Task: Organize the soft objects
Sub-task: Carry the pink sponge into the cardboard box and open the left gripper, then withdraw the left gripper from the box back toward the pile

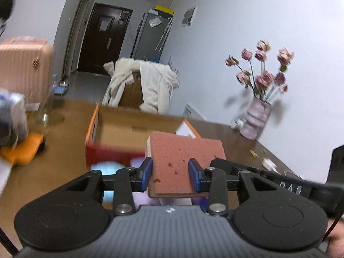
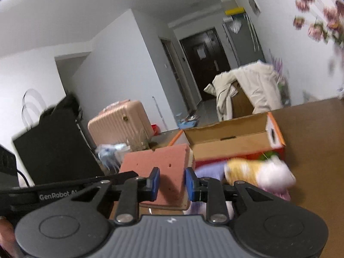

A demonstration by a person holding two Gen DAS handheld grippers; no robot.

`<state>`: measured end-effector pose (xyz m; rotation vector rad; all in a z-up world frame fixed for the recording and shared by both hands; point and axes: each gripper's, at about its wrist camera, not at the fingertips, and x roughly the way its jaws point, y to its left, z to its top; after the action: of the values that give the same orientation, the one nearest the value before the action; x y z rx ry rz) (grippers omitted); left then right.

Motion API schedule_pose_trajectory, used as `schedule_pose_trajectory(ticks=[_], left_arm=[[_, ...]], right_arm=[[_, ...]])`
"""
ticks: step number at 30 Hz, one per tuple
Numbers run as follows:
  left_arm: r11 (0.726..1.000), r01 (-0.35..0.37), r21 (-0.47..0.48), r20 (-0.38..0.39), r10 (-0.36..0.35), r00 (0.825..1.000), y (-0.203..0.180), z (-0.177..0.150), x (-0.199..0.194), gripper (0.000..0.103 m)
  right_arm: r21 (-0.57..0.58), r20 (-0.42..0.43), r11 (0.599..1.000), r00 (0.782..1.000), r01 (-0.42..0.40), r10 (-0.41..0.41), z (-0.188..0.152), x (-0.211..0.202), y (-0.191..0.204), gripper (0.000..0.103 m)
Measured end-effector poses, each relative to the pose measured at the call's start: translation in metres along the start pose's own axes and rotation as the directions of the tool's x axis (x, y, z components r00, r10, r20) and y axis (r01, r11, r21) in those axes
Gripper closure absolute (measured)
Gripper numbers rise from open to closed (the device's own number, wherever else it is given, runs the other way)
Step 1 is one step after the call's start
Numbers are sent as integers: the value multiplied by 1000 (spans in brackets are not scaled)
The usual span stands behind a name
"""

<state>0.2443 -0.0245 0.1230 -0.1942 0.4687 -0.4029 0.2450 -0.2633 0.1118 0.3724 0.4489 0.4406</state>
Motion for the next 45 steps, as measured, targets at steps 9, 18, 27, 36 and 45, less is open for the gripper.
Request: schedule_pose_trajectory(ticks=[9, 18, 27, 36, 45], left_arm=[[993, -103, -62, -198, 89, 976, 76, 115, 178, 66], [957, -289, -36, -430, 246, 869, 145, 108, 345, 67], [959, -282, 20, -418, 264, 869, 152, 110, 341, 59], [949, -297, 109, -339, 316, 886, 120, 134, 280, 35], [929, -340, 144, -221, 365, 904, 88, 143, 170, 22]], right_arm=[[113, -248, 991, 968, 75, -45, 112, 199, -61, 77], [340, -417, 911, 906, 232, -76, 82, 366, -139, 78], [266, -427, 933, 898, 242, -111, 80, 386, -132, 71], [162, -355, 965, 924, 208, -140, 124, 310, -104, 56], [109, -270, 972, 947, 210, -175, 150, 183, -98, 35]])
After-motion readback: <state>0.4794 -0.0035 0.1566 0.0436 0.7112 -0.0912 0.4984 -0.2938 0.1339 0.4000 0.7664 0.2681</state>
